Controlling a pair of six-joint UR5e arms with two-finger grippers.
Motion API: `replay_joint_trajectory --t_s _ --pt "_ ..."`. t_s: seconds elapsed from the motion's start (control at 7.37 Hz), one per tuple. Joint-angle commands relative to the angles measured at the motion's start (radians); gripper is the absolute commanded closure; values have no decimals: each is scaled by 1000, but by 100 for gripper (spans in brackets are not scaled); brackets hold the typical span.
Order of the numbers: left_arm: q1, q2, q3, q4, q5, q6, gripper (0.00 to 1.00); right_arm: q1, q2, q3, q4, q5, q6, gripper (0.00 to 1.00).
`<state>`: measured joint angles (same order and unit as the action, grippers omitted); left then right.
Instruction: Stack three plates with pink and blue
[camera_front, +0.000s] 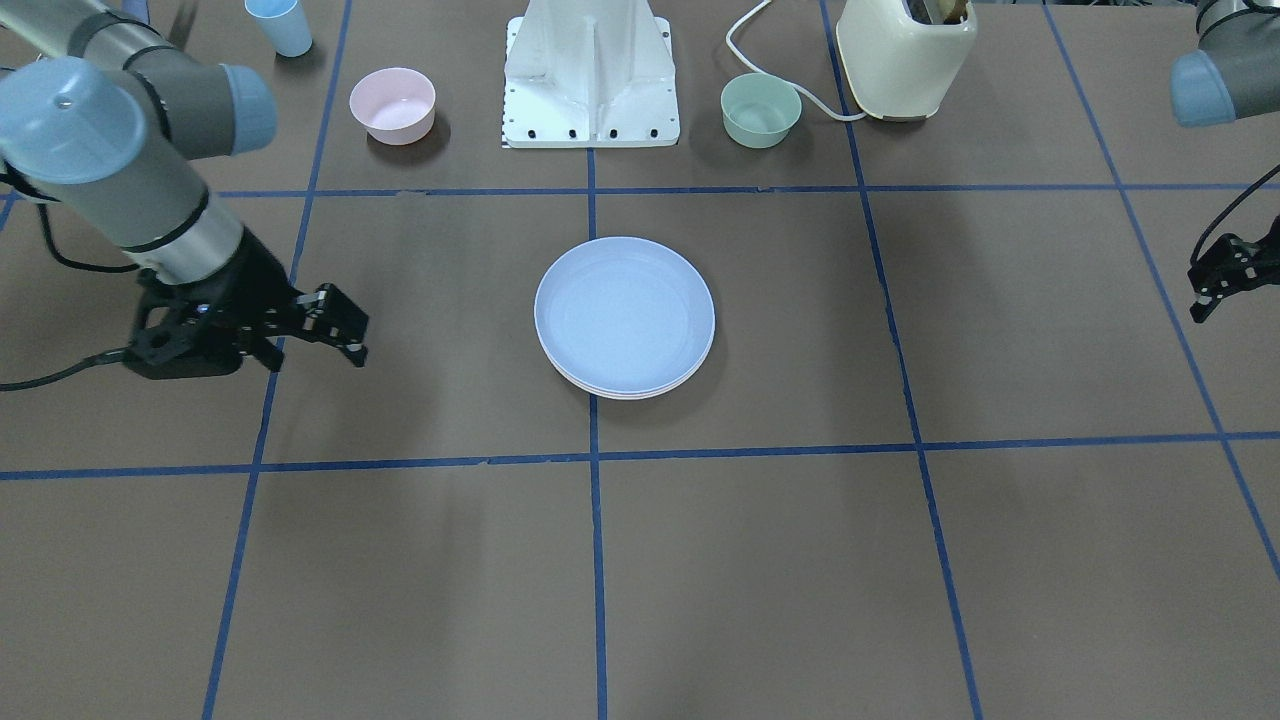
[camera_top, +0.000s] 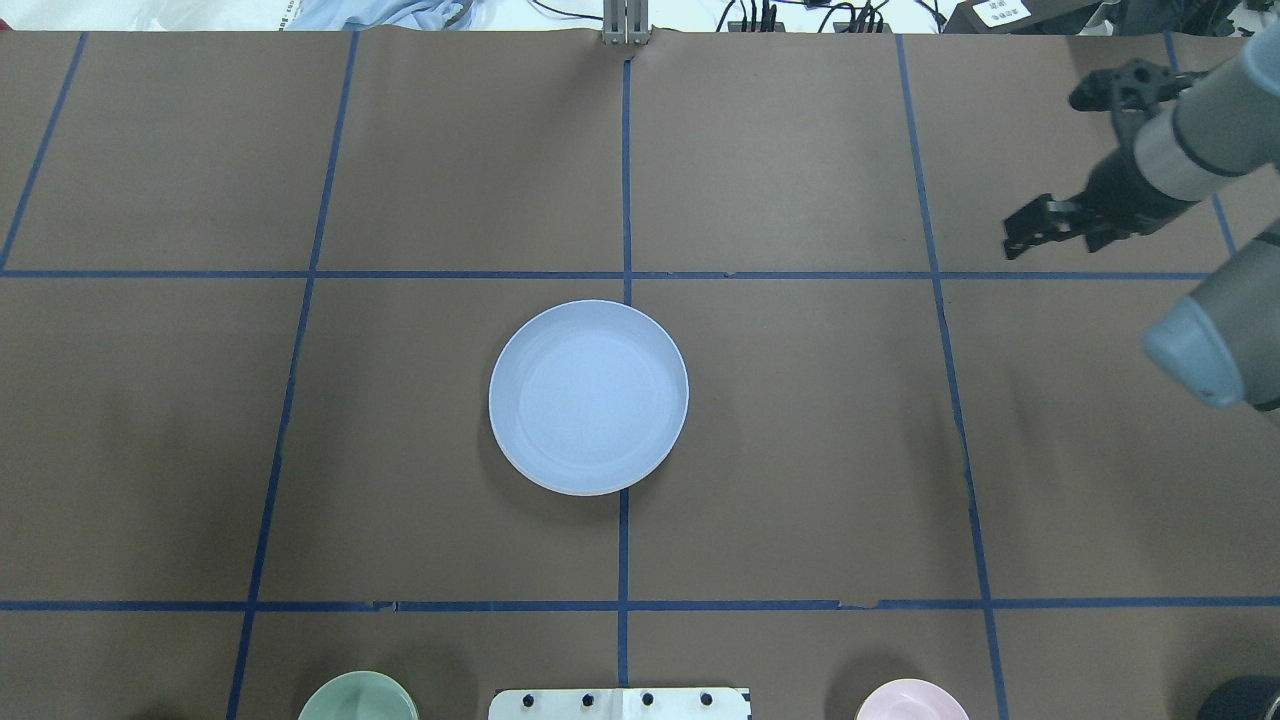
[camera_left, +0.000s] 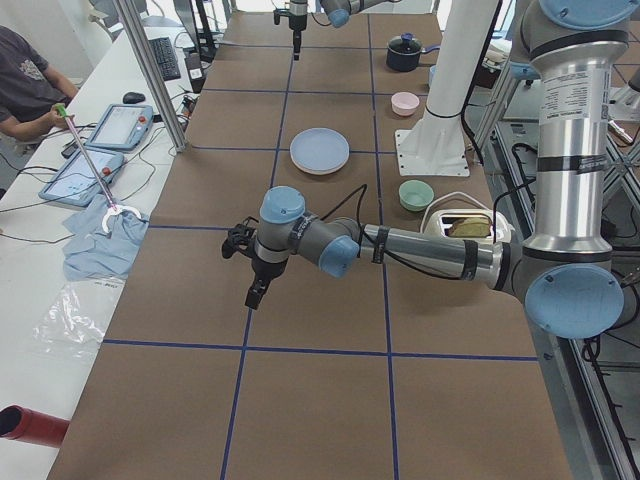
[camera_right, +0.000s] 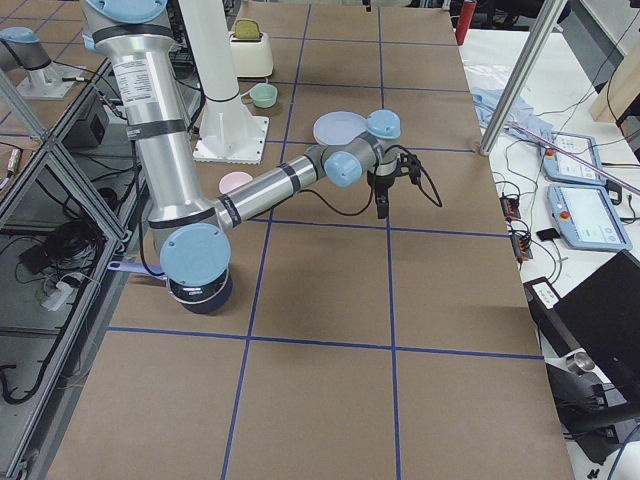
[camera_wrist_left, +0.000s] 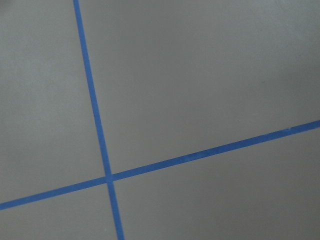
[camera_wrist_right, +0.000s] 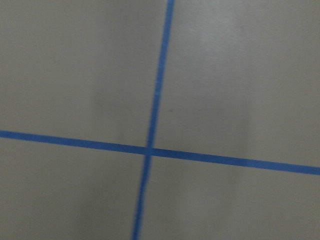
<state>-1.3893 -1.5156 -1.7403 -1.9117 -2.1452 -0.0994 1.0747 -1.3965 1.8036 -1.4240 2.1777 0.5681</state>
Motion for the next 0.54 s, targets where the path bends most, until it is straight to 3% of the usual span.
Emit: replay_joint_trajectory --t_s 0.0,0.27,0.41 --pt "-147 12 2 82 -2 291 0 161 -154 -7 -10 34 -355 0" --pt "-163 57 13 71 -4 303 0 273 -254 -18 -3 175 -384 0" --pt "-162 48 27 66 -15 305 0 280 -240 -35 0 183 -396 0"
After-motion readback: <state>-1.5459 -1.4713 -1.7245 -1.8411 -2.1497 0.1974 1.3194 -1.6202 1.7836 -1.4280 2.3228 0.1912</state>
